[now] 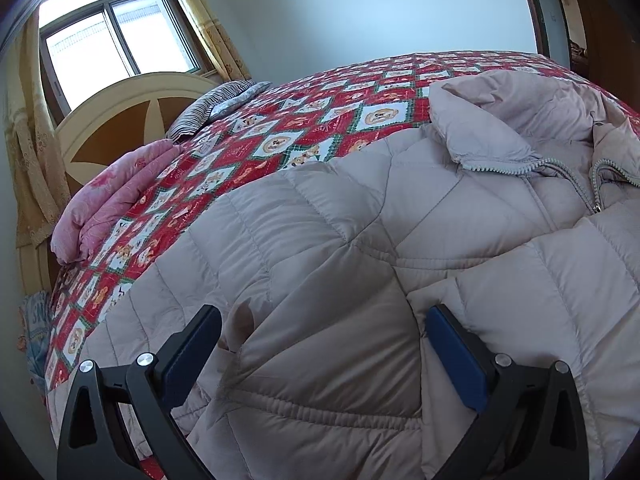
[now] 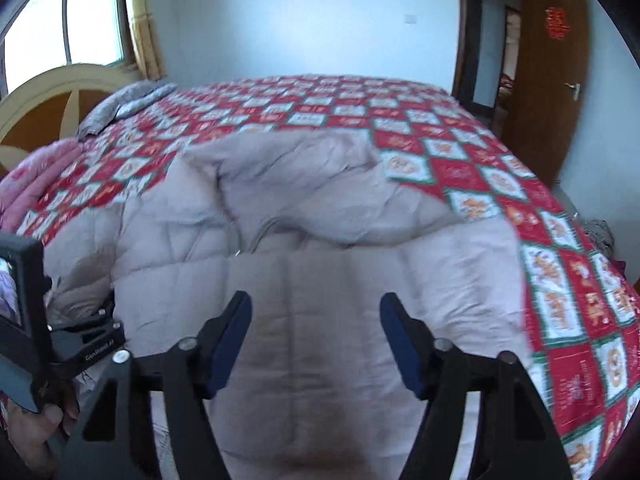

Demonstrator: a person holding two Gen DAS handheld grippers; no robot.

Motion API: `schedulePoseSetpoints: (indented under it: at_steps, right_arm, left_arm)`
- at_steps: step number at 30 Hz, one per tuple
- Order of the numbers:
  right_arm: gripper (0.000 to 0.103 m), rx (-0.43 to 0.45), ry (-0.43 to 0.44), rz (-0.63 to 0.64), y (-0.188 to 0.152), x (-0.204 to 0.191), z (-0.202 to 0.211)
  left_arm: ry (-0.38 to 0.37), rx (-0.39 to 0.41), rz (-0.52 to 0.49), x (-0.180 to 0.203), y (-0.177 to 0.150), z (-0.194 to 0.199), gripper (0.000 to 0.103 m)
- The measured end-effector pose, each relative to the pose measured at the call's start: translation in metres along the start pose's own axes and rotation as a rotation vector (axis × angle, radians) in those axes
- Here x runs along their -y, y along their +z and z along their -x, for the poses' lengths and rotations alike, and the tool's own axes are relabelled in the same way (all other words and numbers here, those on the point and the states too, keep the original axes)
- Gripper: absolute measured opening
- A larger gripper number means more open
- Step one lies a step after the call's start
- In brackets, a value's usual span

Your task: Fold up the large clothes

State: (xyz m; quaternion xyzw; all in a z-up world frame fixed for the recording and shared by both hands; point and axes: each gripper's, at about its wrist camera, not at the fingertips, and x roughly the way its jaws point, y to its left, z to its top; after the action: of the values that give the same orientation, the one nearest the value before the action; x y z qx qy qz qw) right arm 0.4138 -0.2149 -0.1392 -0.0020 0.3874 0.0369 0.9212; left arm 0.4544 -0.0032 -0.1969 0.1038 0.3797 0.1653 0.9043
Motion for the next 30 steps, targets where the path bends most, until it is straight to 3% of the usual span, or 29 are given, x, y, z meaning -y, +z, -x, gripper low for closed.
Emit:
schedulePoseSetpoints:
  at_steps: [2, 8, 18, 24, 30]
  right_arm:
    - [0.066, -0.037, 0.017, 0.002, -0.009, -0.01, -0.016]
    - [0.068, -0.044, -0.049, 0.061, -0.032, -0.027, -0.037]
    - [0.069, -0.042, -0.101, 0.106, -0.035, -0.033, -0.041]
    - [0.069, -0.035, -0.107, 0.106, -0.035, -0.035, -0.041]
    - [0.069, -0.027, -0.123, 0.115, -0.036, -0.038, -0.041]
  left_arm:
    - [-0.012, -0.004, 0.008, -0.003, 0.0, -0.001, 0.102]
    - [-0.028, -0.008, 0.017, -0.005, 0.0, -0.002, 0.102]
    - [-0.007, -0.035, 0.021, -0.03, 0.002, 0.015, 0.102]
    - [0.074, 0.047, 0.056, -0.124, -0.014, 0.04, 0.102]
    - [0.278, -0.038, 0.119, -0.249, -0.064, 0.024, 0.102]
